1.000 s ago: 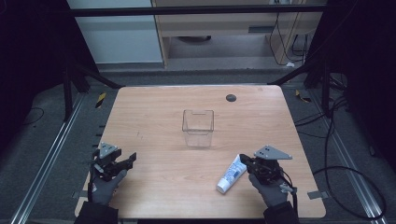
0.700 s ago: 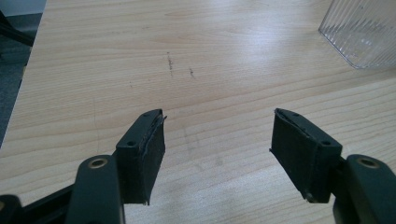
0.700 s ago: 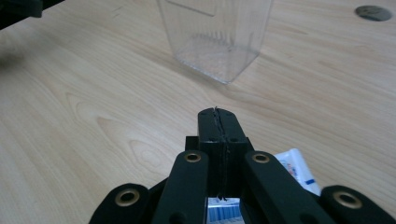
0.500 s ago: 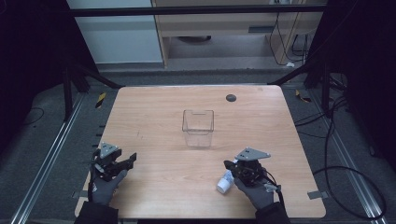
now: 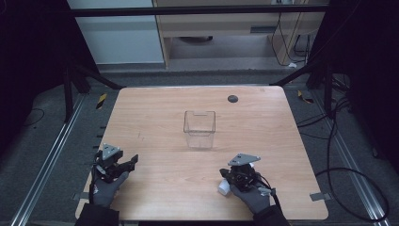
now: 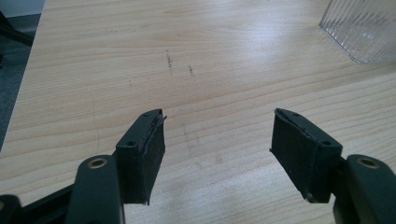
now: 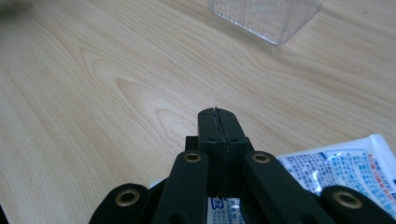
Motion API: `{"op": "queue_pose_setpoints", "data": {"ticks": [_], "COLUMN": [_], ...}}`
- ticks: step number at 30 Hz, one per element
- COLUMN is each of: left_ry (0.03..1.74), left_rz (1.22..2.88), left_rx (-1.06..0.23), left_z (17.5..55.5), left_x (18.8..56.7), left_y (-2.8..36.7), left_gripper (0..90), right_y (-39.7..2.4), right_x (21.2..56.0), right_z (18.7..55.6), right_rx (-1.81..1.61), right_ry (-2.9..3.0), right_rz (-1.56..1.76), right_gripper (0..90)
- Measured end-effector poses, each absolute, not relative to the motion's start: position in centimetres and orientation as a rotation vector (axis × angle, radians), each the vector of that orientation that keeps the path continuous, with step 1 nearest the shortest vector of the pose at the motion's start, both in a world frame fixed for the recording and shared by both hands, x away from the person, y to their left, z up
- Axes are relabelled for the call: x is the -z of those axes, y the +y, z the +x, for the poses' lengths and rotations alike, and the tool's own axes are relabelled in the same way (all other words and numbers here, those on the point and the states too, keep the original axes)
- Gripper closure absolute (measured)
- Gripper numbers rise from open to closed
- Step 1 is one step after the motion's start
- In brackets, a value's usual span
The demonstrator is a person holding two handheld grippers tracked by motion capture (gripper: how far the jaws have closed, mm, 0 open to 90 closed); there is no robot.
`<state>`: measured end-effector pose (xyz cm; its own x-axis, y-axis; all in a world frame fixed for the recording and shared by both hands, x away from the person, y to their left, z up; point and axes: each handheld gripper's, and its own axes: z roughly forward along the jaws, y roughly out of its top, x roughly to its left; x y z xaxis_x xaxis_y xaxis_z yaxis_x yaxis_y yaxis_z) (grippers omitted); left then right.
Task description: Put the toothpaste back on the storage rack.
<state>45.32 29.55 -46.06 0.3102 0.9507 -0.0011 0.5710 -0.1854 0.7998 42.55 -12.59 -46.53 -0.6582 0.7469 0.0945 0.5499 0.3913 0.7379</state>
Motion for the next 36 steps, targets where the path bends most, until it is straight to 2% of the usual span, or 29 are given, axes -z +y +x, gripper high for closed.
{"op": "queue_pose_setpoints", "data": {"ticks": [36], "left_ry": [1.358], "left_rz": [1.872], "left_rx": [-0.681], "left_z": [45.3], "left_x": [46.1], "left_y": [29.5], "left_gripper": [33.3], "right_y": [-14.1], "right_x": [47.0], "right_z": [41.5], "right_rx": [-1.055], "right_ry": [2.511], "right_rz": [1.160], "right_gripper": [90.0]}}
